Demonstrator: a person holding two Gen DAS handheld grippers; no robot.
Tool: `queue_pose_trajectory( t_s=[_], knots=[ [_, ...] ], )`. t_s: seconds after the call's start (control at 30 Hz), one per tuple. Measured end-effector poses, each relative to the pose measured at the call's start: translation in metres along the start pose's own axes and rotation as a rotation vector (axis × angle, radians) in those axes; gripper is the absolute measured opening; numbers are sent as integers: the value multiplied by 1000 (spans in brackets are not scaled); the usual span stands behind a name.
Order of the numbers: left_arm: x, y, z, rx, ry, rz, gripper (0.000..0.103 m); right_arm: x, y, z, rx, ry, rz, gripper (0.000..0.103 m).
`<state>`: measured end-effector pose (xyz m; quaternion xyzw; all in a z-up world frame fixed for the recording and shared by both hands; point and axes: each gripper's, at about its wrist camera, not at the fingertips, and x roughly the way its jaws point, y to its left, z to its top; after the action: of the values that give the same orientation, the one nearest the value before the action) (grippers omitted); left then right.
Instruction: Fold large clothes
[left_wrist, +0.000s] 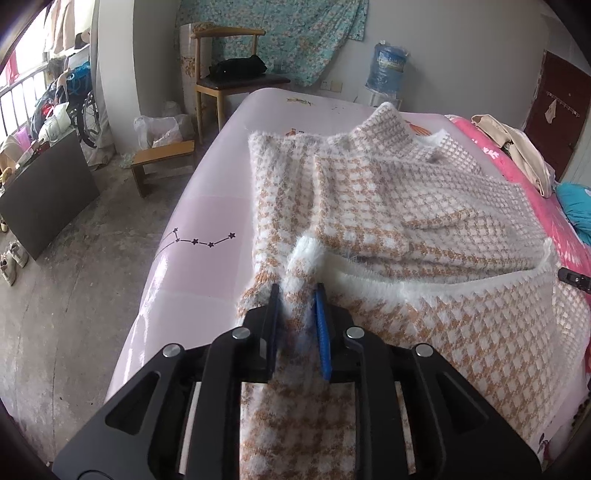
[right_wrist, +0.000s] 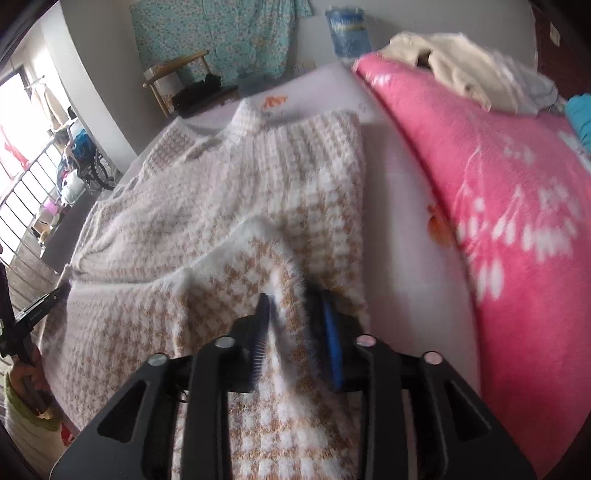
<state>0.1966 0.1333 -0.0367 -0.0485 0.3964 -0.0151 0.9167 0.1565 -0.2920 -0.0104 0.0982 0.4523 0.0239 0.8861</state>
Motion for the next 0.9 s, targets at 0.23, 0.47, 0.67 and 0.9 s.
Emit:
queue_pose_trajectory(
  t_s=[0.23,0.47,0.67,0.9],
  knots=[
    [-66,-12,2,3,-151,-117,31,-61,25,3,-65,-125,90,49],
    [-41,-87,-29,124,24,-361,32,-5,94,-24,-226,45,246,49],
    [-15,-98,-42,117,77,-282,34,24,92,-31,-197,121,229,44],
    [-16,-71,-24,54,34,-217,32,9,51,-11,-135,43,7,39]
  ],
)
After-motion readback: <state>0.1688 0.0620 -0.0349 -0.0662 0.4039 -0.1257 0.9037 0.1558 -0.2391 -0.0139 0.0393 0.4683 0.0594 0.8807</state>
